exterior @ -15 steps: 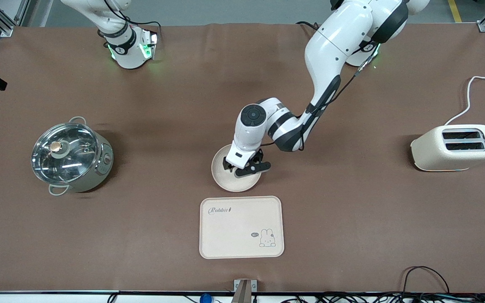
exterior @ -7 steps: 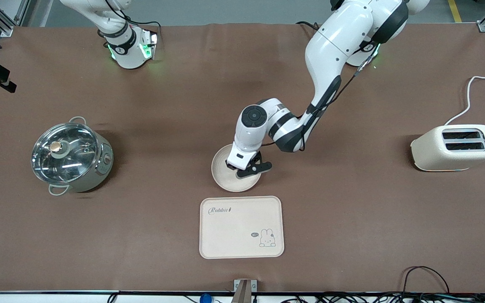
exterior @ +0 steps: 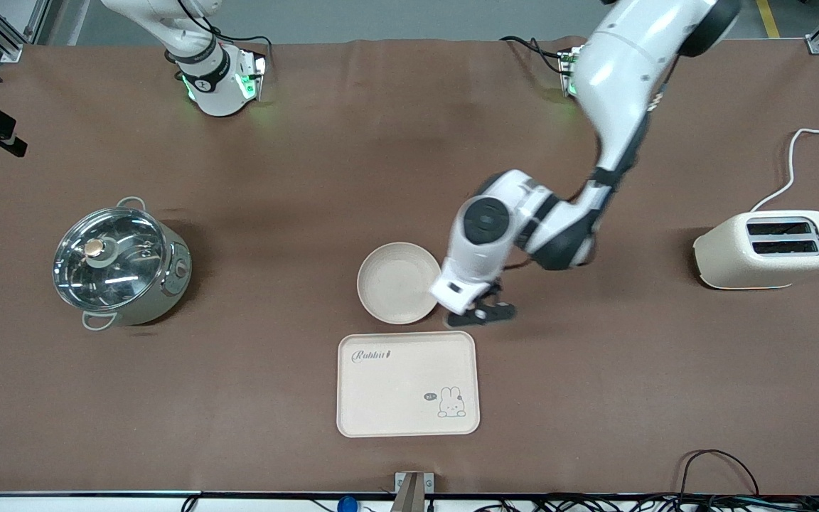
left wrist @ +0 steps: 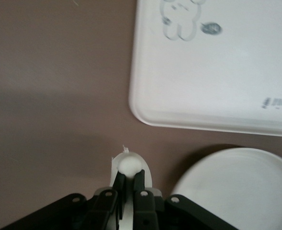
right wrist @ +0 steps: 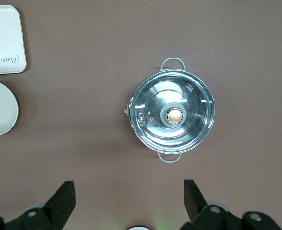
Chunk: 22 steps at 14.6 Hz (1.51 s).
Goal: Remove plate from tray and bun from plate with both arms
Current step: 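Carry the bun with the left gripper toward the toaster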
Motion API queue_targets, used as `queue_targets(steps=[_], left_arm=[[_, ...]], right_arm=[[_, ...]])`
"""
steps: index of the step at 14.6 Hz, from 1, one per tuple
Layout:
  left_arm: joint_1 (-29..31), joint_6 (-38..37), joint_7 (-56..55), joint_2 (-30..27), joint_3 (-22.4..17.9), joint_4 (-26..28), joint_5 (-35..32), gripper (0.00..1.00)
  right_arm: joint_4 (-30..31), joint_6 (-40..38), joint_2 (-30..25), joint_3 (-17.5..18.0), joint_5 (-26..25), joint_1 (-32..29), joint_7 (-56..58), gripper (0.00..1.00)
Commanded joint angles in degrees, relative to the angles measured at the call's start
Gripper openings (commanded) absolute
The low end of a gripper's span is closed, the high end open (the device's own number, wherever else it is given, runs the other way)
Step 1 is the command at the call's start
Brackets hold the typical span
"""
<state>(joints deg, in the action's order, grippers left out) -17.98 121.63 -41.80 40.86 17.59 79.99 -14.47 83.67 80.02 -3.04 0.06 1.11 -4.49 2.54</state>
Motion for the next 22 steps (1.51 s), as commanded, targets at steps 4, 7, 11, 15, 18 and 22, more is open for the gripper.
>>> queue_targets(steps=[4, 7, 11, 15, 18, 22], left_arm=[[24.7, 2.7, 25.9, -2.6, 11.0, 13.0, 0.6, 0.00], [30.9, 8.3, 37.2, -1.2, 11.0, 16.2, 0.2, 0.01], [33.9, 11.3, 44.3, 1.0, 10.9, 16.4, 0.0, 0.47], [33.7, 11.0, 44.3, 0.5, 11.0, 16.3, 0.0, 1.00], [33.4, 8.4, 44.0, -1.2, 11.1, 14.4, 0.0, 1.00], [33.3, -1.7, 44.4, -8.3, 11.4, 8.0, -0.1, 1.00]], right_arm=[[0.6, 0.2, -0.6, -0.2, -1.0, 0.5, 0.3, 1.00], [0.6, 0.1, -0.6, -0.2, -0.9, 0.5, 0.2, 1.00], [0.6, 0.1, -0.6, -0.2, -0.9, 0.5, 0.2, 1.00], [0.6, 0.1, -0.5, -0.2, -0.9, 0.5, 0.2, 1.00], [0.4, 0.4, -0.5, -0.2, -0.9, 0.5, 0.2, 1.00], [0.3, 0.5, -0.4, -0.2, -0.8, 0.4, 0.2, 1.00]])
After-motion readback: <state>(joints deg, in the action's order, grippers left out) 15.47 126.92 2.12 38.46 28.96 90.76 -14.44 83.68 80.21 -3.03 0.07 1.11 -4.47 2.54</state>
